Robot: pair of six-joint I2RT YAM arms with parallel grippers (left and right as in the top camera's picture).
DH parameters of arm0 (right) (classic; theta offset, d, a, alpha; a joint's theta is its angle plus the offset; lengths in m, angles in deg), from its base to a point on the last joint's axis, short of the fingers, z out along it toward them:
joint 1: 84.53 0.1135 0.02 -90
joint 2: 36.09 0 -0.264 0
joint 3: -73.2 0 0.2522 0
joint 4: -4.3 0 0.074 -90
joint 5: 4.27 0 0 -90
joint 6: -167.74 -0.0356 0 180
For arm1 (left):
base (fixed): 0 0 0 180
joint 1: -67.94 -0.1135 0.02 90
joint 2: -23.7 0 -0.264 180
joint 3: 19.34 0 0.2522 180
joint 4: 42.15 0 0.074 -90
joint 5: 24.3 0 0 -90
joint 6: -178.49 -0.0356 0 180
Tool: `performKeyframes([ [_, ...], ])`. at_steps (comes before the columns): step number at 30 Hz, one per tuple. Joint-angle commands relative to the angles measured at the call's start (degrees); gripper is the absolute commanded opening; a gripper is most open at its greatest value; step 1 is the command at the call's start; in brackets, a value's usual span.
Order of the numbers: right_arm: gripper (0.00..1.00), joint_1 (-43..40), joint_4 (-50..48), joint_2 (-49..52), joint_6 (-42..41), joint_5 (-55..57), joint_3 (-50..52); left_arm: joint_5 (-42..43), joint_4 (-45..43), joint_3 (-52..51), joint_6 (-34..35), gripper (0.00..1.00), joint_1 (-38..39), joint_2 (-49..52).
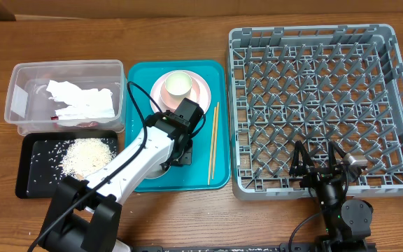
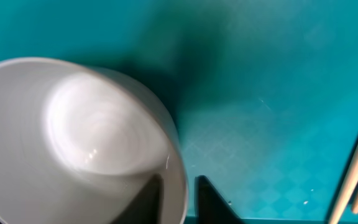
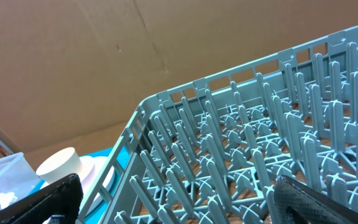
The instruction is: Sort waste into correct bins and load items into the dishwasher
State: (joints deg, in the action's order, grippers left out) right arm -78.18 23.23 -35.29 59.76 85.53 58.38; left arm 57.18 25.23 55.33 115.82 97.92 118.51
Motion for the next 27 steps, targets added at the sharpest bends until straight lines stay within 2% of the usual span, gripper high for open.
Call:
performKeyframes([
  [1,1.00,-0.48,-0.35,-0.42,0.22,-0.31,0.59,-0.90,0.11,0.98,0.96,0.34,0.00,0.50],
  [8,1.00,-0.48,-0.33,-0.42,0.20,-0.31,0.59,-1.07,2.75,5.20,0.31,0.32,-0.87,-0.81],
  [16,1.00,-0.48,-0.33,-0.42,0.20,-0.31,0.59,-1.07,12.26,22.45,-0.76,0.36,-7.85,-2.97],
  [18,1.00,-0.48,-0.33,-0.42,0.22,-0.31,0.59,-1.09,13.51,26.86,-0.76,0.98,-11.13,-3.10],
  [24,1.00,-0.48,-1.55,-0.42,0.85,9.35,0.59,-0.90,14.01,28.39,-0.74,1.00,-15.02,-2.99],
  [27,1.00,-0.48,-1.44,-0.42,0.85,9.38,0.59,-0.94,15.52,28.39,-0.74,1.00,-15.06,-2.99],
])
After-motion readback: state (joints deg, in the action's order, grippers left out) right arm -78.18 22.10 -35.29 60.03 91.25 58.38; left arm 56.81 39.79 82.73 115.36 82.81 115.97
